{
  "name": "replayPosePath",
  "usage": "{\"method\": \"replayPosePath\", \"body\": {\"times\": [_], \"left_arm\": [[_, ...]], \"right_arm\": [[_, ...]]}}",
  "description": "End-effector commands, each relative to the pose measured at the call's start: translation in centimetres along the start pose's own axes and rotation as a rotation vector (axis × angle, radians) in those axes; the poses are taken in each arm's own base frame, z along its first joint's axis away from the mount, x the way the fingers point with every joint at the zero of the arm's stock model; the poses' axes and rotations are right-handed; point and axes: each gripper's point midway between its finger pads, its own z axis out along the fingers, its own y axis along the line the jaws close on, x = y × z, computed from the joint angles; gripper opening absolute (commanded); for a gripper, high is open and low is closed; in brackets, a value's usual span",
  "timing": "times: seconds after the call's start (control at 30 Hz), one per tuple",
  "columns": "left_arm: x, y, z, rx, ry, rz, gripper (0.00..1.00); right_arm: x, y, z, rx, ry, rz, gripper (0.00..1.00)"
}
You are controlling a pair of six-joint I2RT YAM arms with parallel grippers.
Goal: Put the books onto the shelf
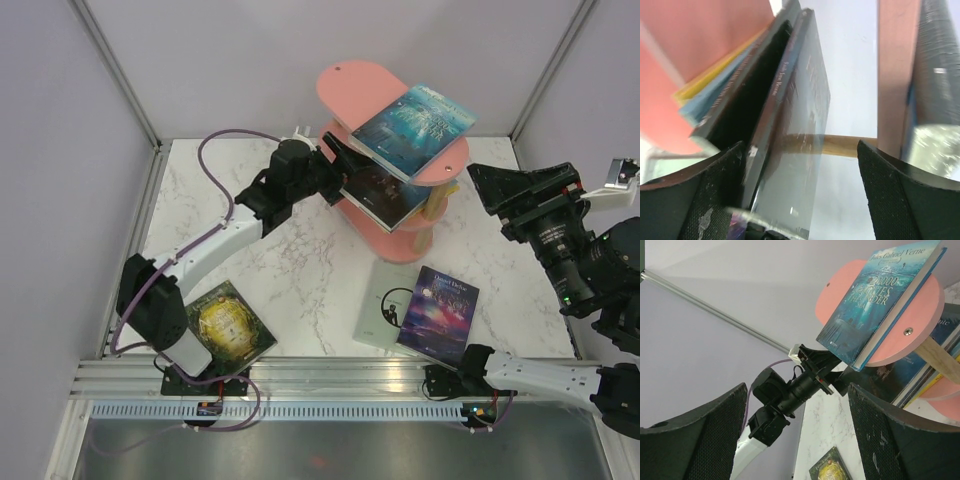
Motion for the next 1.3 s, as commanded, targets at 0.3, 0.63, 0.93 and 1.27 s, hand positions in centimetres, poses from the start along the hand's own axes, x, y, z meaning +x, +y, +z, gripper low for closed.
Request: {"method": "replayPosePath", "body": {"times": [0.3,0.63,0.93,1.27], "left_arm": [[-7.2,0.9,-8.1,-0.156,-0.230,0.180,1.00],[-11.2,7.2,-21.1,-0.441,-0.358,0.157,1.00],[-7.3,21.6,-30.6,-0.806,-0.243,-0.128,1.00],[-4.3,29.8,-36.3,-1.190,-0.225,-0.222,1.00]], "right_arm": [[3.3,0.9,1.1,-0.016,0.092,-0.004,0.82],[15.2,7.0,4.4,-0.220,0.478,-0.251,0.77],[36.9,4.0,4.3,-0.250,1.032,-0.369,0.87],[51.3,-6.4,3.4,-0.084,1.393,-0.433,0.84]]}}
